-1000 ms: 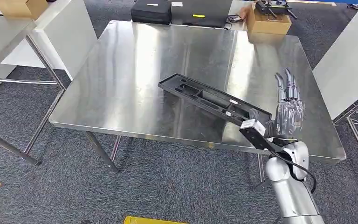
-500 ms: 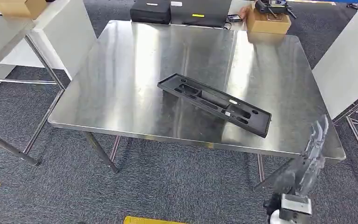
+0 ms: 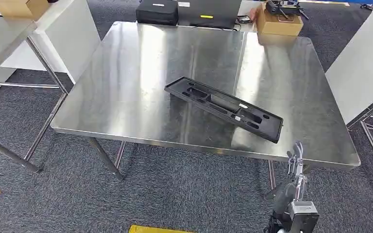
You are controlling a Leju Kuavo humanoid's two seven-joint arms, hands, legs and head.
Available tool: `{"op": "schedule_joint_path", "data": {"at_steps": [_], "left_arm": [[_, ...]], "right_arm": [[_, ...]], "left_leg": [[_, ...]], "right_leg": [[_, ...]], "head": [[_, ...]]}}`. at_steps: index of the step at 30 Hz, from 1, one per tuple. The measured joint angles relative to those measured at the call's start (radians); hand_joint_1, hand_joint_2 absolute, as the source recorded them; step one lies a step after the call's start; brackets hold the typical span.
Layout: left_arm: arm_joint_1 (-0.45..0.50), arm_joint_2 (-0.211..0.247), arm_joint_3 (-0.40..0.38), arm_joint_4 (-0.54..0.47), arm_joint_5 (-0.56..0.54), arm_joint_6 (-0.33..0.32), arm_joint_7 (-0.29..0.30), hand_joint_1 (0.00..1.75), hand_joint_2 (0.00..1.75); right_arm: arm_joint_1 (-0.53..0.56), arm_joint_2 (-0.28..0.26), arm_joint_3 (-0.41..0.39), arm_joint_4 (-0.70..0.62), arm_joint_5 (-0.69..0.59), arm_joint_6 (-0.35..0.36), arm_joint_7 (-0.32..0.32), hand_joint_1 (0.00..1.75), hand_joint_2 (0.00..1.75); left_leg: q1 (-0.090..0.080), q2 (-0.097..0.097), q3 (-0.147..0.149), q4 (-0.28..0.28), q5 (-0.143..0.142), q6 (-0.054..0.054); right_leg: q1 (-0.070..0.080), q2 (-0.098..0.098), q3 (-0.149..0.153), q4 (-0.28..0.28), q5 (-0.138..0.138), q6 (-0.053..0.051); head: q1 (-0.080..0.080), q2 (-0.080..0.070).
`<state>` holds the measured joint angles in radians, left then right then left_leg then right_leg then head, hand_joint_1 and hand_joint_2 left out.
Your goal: Take the parts from the cabinet and place them on the table.
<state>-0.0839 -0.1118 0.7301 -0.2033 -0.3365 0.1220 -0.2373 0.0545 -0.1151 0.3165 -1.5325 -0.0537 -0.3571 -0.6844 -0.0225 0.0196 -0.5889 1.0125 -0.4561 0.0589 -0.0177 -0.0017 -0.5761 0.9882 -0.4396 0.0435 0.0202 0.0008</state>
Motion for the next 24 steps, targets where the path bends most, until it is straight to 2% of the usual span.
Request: {"op": "schedule_joint_path", "data": {"at_steps": [1,2,3,4,6,7,8,9,10,12,13,14,15,16,17,18,19,20,21,22,23,24], "left_arm": [[0.0,0.0,0.005,0.0,0.002,0.004,0.0,0.0,0.0],[0.0,-0.001,0.012,0.0,0.002,0.011,0.002,0.0,0.0],[0.0,-0.005,0.018,0.0,0.003,0.018,0.003,0.0,0.0],[0.0,-0.007,0.024,0.0,0.004,0.021,0.004,0.0,0.0],[0.0,-0.007,0.03,0.0,0.005,0.026,0.006,0.0,0.0],[0.001,-0.007,0.033,0.0,0.005,0.026,0.008,0.0,0.0],[0.002,-0.008,0.037,0.0,0.005,0.026,0.01,0.0,0.0],[0.002,-0.009,0.04,0.0,0.005,0.026,0.01,0.0,0.0],[0.002,-0.01,0.043,0.0,0.005,0.026,0.01,0.0,0.0],[0.002,-0.013,0.044,0.0,0.006,0.026,0.01,0.0,0.0],[0.002,-0.012,0.045,0.0,0.006,0.027,0.01,0.0,0.0],[0.002,-0.012,0.046,0.0,0.006,0.031,0.01,0.0,0.0],[0.002,-0.012,0.047,0.0,0.006,0.034,0.01,0.0,0.0],[0.002,-0.012,0.047,0.0,0.006,0.035,0.01,0.0,0.0],[0.002,-0.013,0.05,0.0,0.006,0.035,0.01,0.0,0.0],[0.003,-0.012,0.052,0.0,0.006,0.038,0.01,0.0,0.0],[0.003,-0.012,0.053,0.0,0.006,0.038,0.01,0.0,0.0],[0.003,-0.012,0.055,0.0,0.008,0.038,0.011,0.0,0.0],[0.004,-0.011,0.056,0.0,0.011,0.038,0.012,0.0,0.0],[0.004,-0.011,0.058,0.0,0.011,0.038,0.014,0.0,0.0],[0.006,-0.012,0.06,0.0,0.012,0.038,0.014,0.0,0.0],[0.008,-0.013,0.06,0.0,0.013,0.038,0.015,0.0,0.0]], "right_arm": [[-0.013,-0.01,0.013,0.014,-0.01,0.0,0.0,0.0,0.0],[-0.028,-0.024,0.03,0.031,-0.02,0.0,-0.001,0.0,0.0],[-0.043,-0.036,0.042,0.046,-0.025,0.0,-0.001,0.0,0.0],[-0.055,-0.045,0.054,0.061,-0.028,0.0,-0.001,0.0,0.0],[-0.067,-0.062,0.069,0.086,-0.033,0.0,-0.001,0.0,0.0],[-0.069,-0.069,0.075,0.095,-0.033,0.0,-0.001,0.0,0.0],[-0.071,-0.074,0.082,0.104,-0.033,0.0,-0.001,0.0,0.0],[-0.072,-0.078,0.086,0.111,-0.033,0.0,-0.001,0.0,0.0],[-0.073,-0.081,0.089,0.116,-0.033,0.0,-0.001,0.0,0.0],[-0.082,-0.086,0.094,0.124,-0.033,0.0,-0.001,0.0,0.0],[-0.09,-0.087,0.097,0.128,-0.033,0.0,-0.001,0.0,0.0],[-0.091,-0.089,0.1,0.133,-0.036,0.0,-0.001,0.0,0.0],[-0.096,-0.091,0.104,0.137,-0.038,-0.002,-0.001,0.0,0.0],[-0.101,-0.095,0.11,0.147,-0.045,-0.004,-0.001,0.0,0.0],[-0.104,-0.097,0.115,0.153,-0.05,-0.008,-0.001,0.0,0.0],[-0.108,-0.099,0.121,0.16,-0.054,-0.01,-0.001,0.0,0.0],[-0.112,-0.102,0.126,0.163,-0.056,-0.012,-0.001,0.0,0.0],[-0.113,-0.106,0.129,0.166,-0.058,-0.012,-0.001,0.0,0.0],[-0.112,-0.111,0.133,0.168,-0.062,-0.012,-0.001,0.0,0.0],[-0.107,-0.12,0.136,0.17,-0.065,-0.013,-0.001,0.0,0.0],[-0.1,-0.127,0.139,0.17,-0.069,-0.013,-0.001,0.0,0.0],[-0.093,-0.134,0.14,0.17,-0.071,-0.013,-0.001,0.0,0.0]], "left_leg": [[-0.002,0.0,0.0,0.0,0.004,0.004],[0.003,0.001,0.003,-0.01,0.011,0.011],[0.011,0.009,0.007,-0.02,0.02,0.015],[0.014,0.009,0.006,-0.022,0.023,0.022],[0.014,0.009,0.001,-0.022,0.024,0.023],[0.014,0.009,-0.003,-0.022,0.026,0.023],[0.014,0.009,-0.005,-0.022,0.028,0.021],[0.015,0.009,-0.007,-0.022,0.03,0.018],[0.017,0.009,-0.009,-0.021,0.033,0.014],[0.022,0.01,-0.011,-0.016,0.035,0.005],[0.018,0.011,-0.014,-0.012,0.036,-0.003],[0.017,0.012,-0.014,-0.012,0.039,-0.011],[0.016,0.011,-0.015,-0.003,0.04,-0.015],[0.016,0.011,-0.017,-0.007,0.042,-0.018],[0.016,0.012,-0.019,-0.007,0.045,-0.024],[0.023,0.009,-0.028,0.002,0.039,-0.03],[0.025,-0.002,-0.041,0.03,-0.002,-0.036],[0.027,-0.009,-0.065,0.094,-0.06,-0.042],[0.028,-0.013,-0.094,0.18,-0.113,-0.047],[0.029,-0.014,-0.12,0.258,-0.15,-0.051],[0.03,-0.015,-0.132,0.311,-0.167,-0.052],[0.032,-0.015,-0.12,0.313,-0.159,-0.051]], "right_leg": [[-0.003,0.0,0.001,-0.002,0.004,0.006],[0.002,0.0,0.001,-0.004,0.006,0.009],[0.0,-0.001,-0.006,0.012,-0.009,0.009],[0.002,0.0,-0.022,0.052,-0.042,0.0],[-0.001,0.001,-0.085,0.207,-0.122,-0.01],[-0.002,0.001,-0.114,0.282,-0.151,-0.008],[-0.003,0.001,-0.126,0.323,-0.161,-0.001],[-0.005,0.001,-0.109,0.308,-0.153,0.009],[-0.008,0.0,-0.067,0.244,-0.127,0.021],[-0.018,-0.007,0.054,0.04,-0.069,0.042],[-0.016,-0.014,0.082,-0.008,-0.073,0.036],[0.0,-0.003,0.075,0.014,-0.049,0.025],[-0.001,-0.002,0.061,-0.002,-0.058,0.017],[-0.001,0.002,0.063,0.007,-0.059,0.011],[-0.004,0.002,0.054,0.006,-0.056,0.001],[-0.019,0.002,0.054,0.003,-0.048,-0.013],[-0.015,0.003,0.052,0.003,-0.041,-0.026],[-0.014,0.002,0.045,0.004,-0.034,-0.036],[-0.011,0.002,0.037,0.004,-0.029,-0.041],[-0.01,0.002,0.03,0.005,-0.024,-0.042],[-0.008,0.002,0.024,0.005,-0.019,-0.042],[-0.006,0.002,0.019,0.006,-0.016,-0.041]], "head": [[0.0,0.0],[0.0,0.0],[0.0,0.0],[0.002,0.0],[0.005,0.0],[0.005,0.0],[0.005,0.0],[0.004,0.0],[0.005,0.0],[0.005,0.0],[0.006,0.0],[0.004,0.0],[0.005,0.0],[0.003,0.0],[0.002,0.0],[0.001,0.0],[0.001,0.0],[-0.004,0.0],[-0.003,0.0],[-0.004,0.0],[-0.004,0.0],[-0.004,0.0]]}}
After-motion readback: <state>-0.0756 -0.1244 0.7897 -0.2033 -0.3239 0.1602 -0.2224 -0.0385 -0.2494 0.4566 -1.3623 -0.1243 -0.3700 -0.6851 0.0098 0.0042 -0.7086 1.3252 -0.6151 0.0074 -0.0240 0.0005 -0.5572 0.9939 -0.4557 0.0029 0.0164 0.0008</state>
